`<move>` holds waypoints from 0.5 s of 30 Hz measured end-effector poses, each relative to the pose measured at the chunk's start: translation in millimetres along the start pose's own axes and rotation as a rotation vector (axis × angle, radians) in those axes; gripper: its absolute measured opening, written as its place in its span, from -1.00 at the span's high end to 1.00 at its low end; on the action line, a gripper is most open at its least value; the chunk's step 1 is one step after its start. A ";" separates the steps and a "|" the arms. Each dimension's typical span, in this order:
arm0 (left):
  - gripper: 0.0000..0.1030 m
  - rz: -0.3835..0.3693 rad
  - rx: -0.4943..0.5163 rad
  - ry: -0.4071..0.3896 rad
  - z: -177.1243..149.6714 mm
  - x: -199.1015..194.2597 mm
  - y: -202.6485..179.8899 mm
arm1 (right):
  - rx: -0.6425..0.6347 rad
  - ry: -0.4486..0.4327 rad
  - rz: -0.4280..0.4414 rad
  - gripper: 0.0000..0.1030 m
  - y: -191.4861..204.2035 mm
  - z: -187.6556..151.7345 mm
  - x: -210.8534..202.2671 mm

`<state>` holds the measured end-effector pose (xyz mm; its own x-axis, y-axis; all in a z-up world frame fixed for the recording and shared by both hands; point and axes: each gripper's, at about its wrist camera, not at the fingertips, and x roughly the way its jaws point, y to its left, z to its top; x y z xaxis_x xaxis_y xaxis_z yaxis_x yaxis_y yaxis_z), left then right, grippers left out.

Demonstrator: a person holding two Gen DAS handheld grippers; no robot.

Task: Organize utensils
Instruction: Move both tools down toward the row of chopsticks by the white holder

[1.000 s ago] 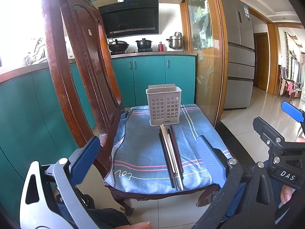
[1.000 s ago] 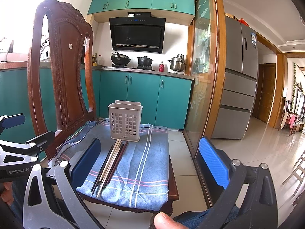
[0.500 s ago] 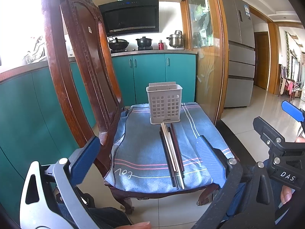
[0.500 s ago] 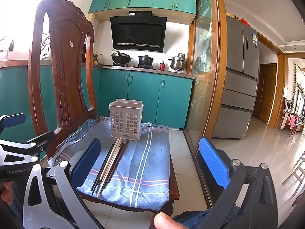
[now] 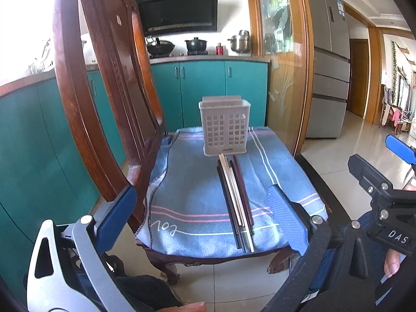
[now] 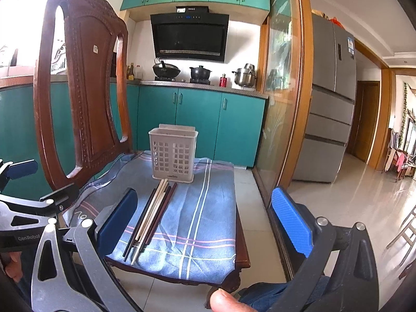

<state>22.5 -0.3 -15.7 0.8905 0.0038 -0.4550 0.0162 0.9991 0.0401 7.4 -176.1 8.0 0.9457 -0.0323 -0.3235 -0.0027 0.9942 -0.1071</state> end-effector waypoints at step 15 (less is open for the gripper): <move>-0.94 -0.010 0.003 0.197 -15.5 87.7 2.6 | -0.026 0.276 0.026 -0.95 -1.5 -22.9 97.8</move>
<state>93.5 3.4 -69.3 0.7840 0.0023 -0.6207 0.0264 0.9990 0.0371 92.5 -183.1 -45.0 0.8209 -0.0370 -0.5698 -0.0375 0.9923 -0.1184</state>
